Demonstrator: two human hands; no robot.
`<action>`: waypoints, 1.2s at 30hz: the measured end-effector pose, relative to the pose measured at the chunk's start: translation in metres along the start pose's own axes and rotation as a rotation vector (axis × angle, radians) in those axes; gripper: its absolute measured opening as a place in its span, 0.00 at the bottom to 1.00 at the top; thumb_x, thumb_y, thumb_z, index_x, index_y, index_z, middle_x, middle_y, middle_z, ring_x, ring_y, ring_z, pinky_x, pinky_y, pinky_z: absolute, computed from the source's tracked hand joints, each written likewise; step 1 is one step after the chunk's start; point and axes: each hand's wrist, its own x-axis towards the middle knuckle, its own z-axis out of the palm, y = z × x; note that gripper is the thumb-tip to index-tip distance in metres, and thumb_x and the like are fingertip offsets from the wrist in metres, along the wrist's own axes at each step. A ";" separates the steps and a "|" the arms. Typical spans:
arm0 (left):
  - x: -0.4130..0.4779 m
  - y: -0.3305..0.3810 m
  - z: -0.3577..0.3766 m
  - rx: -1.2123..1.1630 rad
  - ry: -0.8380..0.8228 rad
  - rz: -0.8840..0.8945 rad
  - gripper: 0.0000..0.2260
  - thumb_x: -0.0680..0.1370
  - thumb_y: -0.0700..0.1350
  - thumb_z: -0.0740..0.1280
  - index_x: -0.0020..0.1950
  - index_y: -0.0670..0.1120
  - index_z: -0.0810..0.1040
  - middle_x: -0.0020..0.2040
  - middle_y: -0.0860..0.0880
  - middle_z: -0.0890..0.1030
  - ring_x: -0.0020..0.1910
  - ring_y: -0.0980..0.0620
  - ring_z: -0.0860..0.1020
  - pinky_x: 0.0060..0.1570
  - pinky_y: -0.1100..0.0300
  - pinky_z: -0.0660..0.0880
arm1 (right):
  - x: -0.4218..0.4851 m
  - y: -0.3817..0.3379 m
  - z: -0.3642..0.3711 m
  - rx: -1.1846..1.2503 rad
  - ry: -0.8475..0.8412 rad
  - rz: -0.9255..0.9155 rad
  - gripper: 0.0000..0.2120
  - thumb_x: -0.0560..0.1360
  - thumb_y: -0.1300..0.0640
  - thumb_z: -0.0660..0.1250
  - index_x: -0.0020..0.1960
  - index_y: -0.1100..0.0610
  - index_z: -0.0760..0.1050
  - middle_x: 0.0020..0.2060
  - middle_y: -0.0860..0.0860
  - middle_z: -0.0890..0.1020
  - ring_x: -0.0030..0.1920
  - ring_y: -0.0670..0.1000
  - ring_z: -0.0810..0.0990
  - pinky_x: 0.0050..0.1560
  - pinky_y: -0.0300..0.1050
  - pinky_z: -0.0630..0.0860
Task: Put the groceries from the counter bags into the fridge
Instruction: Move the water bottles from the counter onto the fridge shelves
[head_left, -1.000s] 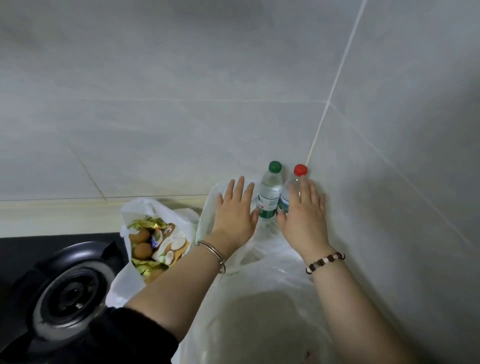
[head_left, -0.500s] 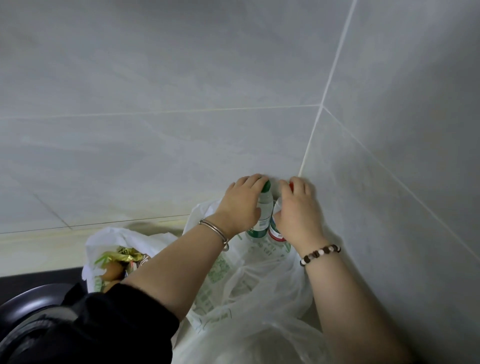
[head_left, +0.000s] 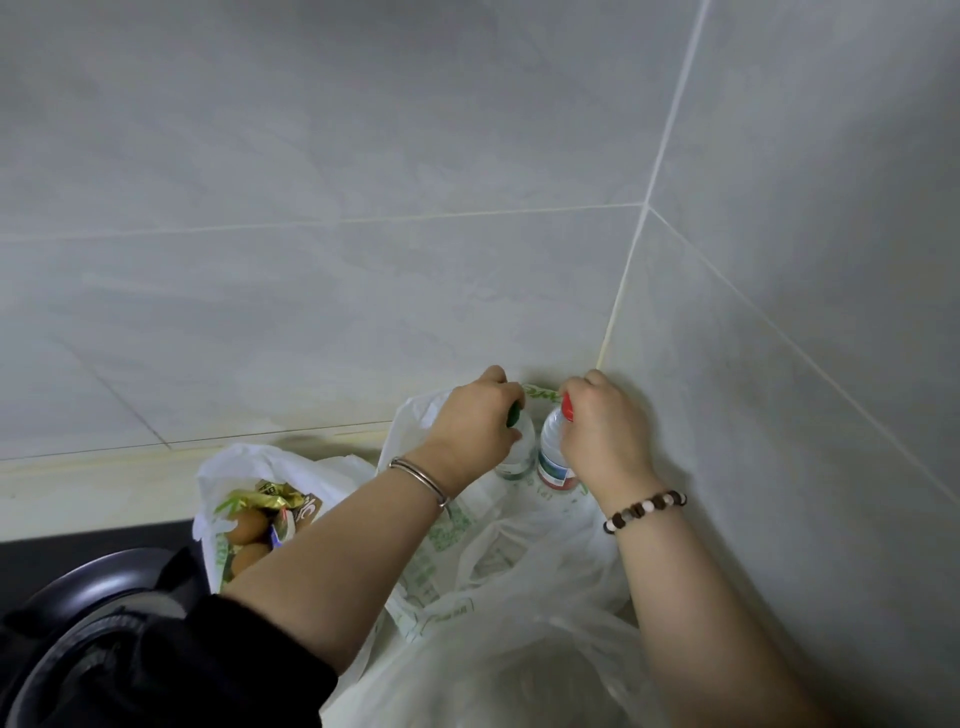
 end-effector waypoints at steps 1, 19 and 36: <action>-0.006 0.001 -0.003 -0.006 0.013 -0.023 0.14 0.71 0.42 0.71 0.56 0.43 0.78 0.54 0.45 0.74 0.46 0.40 0.77 0.46 0.55 0.72 | -0.002 -0.003 -0.001 0.000 0.003 0.004 0.08 0.72 0.66 0.59 0.47 0.61 0.75 0.47 0.55 0.75 0.46 0.59 0.76 0.37 0.46 0.68; -0.260 0.012 -0.167 0.149 0.400 -0.275 0.13 0.71 0.41 0.73 0.55 0.45 0.79 0.53 0.49 0.75 0.45 0.45 0.77 0.42 0.62 0.66 | -0.156 -0.185 -0.106 0.181 0.094 -0.469 0.09 0.73 0.66 0.63 0.51 0.57 0.74 0.47 0.52 0.73 0.36 0.53 0.71 0.39 0.47 0.74; -0.744 0.060 -0.207 0.328 0.606 -1.161 0.10 0.70 0.39 0.71 0.50 0.46 0.81 0.47 0.51 0.75 0.45 0.50 0.74 0.39 0.66 0.69 | -0.514 -0.418 -0.108 0.493 -0.374 -1.312 0.10 0.75 0.62 0.66 0.56 0.57 0.72 0.52 0.52 0.73 0.45 0.53 0.73 0.44 0.43 0.69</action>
